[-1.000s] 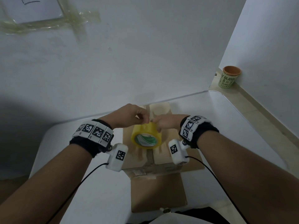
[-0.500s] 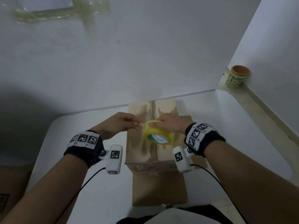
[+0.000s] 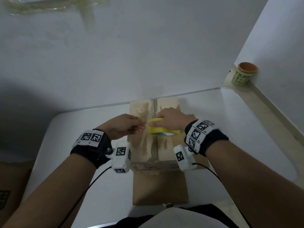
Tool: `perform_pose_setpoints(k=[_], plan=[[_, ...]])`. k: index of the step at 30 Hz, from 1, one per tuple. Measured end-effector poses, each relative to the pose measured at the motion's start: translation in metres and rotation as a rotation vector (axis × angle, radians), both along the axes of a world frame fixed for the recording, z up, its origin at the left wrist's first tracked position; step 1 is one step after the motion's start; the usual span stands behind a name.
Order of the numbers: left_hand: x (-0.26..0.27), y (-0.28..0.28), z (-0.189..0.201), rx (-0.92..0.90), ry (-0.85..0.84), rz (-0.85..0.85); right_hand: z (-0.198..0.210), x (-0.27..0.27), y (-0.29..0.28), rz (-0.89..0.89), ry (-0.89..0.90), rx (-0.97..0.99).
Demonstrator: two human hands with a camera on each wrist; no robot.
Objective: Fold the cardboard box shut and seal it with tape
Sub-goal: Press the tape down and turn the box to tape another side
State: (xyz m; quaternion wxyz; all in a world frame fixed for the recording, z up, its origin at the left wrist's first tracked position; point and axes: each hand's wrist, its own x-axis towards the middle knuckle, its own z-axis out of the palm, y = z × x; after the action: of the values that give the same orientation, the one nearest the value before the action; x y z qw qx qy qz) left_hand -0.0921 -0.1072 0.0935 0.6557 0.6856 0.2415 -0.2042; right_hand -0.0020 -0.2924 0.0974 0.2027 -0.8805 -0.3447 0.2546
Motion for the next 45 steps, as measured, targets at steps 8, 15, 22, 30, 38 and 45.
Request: perform_pose_setpoints(k=[8, 15, 22, 30, 38, 45], plan=[[-0.004, -0.007, -0.005, -0.028, 0.016, 0.027, 0.005, -0.002, -0.003, 0.033, -0.036, 0.006], [-0.005, -0.019, -0.005, 0.077, -0.100, 0.117, 0.014, -0.001, -0.008, 0.050, -0.064, -0.067], [-0.002, -0.039, -0.012, 0.251, -0.252, 0.250, 0.020, 0.005, -0.011, 0.033, -0.103, -0.166], [0.003, -0.039, -0.017, 0.172, -0.172, 0.200, 0.004, 0.010, -0.011, -0.021, -0.060, -0.188], [-0.004, -0.026, -0.030, 0.129, -0.226, 0.236, 0.007, -0.004, 0.005, -0.074, -0.080, -0.272], [-0.020, -0.013, -0.032, 0.228, -0.274, 0.228, 0.014, -0.024, 0.022, -0.033, -0.159, -0.325]])
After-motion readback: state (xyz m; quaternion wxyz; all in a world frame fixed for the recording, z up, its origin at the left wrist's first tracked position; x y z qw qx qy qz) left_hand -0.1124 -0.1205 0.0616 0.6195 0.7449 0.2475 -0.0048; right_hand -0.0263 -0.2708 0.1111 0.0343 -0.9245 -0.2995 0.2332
